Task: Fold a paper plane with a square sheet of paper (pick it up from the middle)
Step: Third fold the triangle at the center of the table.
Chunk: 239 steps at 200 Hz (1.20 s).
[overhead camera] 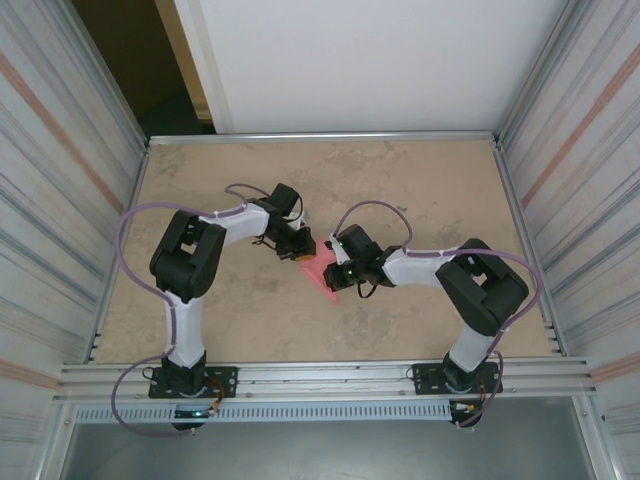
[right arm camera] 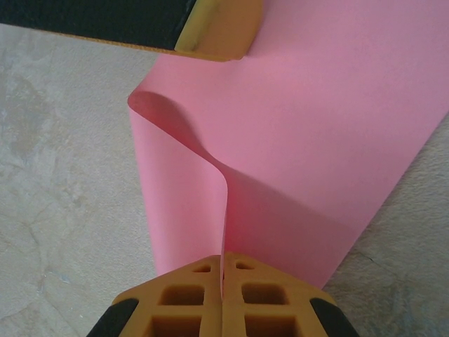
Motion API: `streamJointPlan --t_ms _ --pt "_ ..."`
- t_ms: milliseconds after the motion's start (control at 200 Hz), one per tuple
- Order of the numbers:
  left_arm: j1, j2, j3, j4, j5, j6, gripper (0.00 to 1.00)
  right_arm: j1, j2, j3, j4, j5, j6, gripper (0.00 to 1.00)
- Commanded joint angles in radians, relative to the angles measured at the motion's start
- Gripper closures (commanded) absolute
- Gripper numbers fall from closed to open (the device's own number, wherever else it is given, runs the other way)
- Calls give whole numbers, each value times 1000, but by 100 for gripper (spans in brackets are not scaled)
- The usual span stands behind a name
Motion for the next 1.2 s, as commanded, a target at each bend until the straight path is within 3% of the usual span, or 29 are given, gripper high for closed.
streamJointPlan --t_ms 0,431,621,787,1017,1193 --pt "-9 36 4 -49 -30 22 85 -4 25 31 -24 17 1 100" --pt "-8 20 45 -79 -35 36 85 -5 57 43 -44 15 -2 100" --pt "1 -60 73 -60 -41 11 83 -5 61 44 -56 16 -1 100" --pt "5 -167 -22 26 -58 -71 80 -6 60 43 -57 15 4 100" --pt "-14 -290 -255 251 17 -236 79 -6 62 41 -53 14 10 100" --pt "-53 -320 -322 287 15 -280 80 -8 68 44 -57 13 10 100"
